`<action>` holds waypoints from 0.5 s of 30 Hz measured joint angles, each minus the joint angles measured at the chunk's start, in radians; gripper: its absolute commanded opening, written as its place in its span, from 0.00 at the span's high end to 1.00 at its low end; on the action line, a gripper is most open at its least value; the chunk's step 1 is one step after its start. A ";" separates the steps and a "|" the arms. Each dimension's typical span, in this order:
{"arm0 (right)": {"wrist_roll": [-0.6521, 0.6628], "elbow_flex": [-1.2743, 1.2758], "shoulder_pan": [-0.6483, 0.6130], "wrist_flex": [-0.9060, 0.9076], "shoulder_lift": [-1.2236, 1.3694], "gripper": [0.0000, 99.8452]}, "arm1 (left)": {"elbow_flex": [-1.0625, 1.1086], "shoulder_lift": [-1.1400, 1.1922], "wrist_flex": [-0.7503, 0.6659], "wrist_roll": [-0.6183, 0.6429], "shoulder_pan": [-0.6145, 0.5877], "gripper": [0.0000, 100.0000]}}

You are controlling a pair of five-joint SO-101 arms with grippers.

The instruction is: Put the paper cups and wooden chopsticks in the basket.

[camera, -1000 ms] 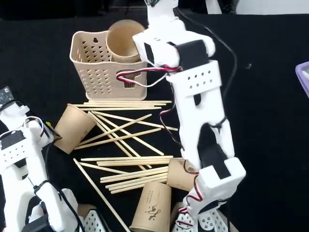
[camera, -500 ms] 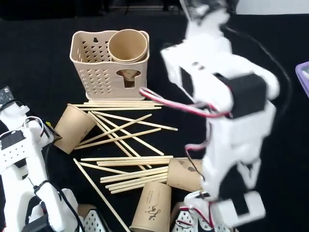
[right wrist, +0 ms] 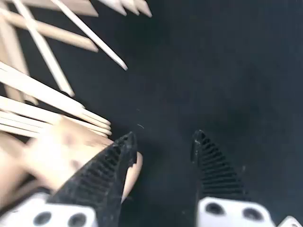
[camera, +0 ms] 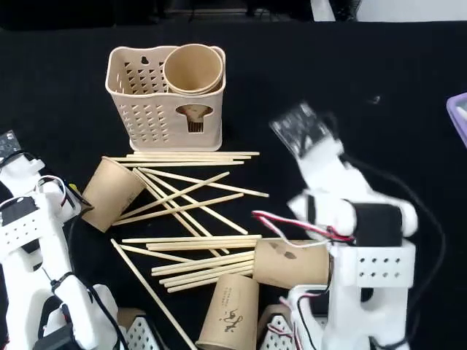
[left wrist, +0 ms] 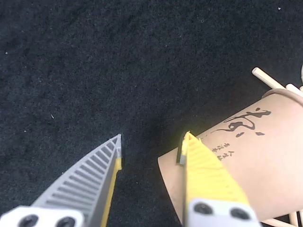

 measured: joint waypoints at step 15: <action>0.868 0.500 0.500 -0.123 -0.157 0.81 | 0.000 0.000 0.000 0.000 0.000 0.79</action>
